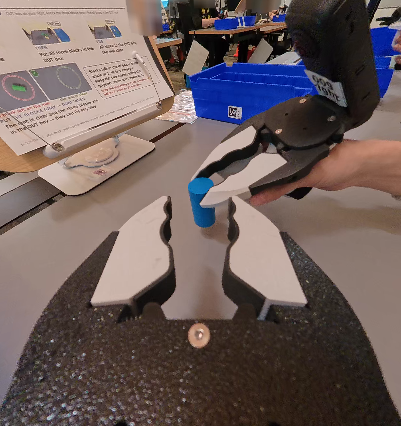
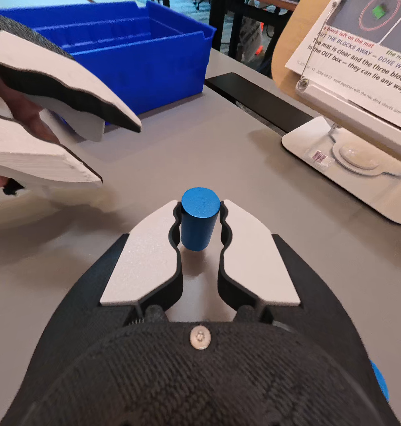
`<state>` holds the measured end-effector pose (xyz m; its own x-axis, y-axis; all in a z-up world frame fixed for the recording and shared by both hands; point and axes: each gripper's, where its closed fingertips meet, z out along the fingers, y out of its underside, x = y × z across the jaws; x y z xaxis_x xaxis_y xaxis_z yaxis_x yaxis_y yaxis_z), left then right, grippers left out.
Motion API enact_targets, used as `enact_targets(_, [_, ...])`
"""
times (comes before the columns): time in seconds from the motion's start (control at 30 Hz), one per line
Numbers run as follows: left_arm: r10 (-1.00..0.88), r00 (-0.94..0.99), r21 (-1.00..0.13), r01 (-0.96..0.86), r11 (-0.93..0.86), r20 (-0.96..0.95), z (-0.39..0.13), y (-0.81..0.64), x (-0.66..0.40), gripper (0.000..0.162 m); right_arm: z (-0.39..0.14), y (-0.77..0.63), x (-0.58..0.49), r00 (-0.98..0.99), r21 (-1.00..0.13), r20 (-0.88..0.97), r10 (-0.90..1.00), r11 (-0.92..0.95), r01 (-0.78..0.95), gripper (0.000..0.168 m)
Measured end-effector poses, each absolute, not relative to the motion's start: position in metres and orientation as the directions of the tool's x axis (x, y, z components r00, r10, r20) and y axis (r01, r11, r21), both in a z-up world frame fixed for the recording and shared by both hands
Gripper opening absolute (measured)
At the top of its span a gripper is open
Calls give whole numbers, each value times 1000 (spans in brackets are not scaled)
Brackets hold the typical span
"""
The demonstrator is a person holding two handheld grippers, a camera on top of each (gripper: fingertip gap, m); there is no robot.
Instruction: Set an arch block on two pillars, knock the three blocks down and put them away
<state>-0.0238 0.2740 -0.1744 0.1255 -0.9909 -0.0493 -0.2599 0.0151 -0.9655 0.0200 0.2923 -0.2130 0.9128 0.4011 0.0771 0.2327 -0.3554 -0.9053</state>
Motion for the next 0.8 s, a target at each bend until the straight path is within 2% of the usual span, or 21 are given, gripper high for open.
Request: enact_targets(0.8, [-990, 135, -967, -255, -1, -34, -181, 277, -27, 44, -239, 297, 15, 920, -901, 81, 383, -367, 232, 32])
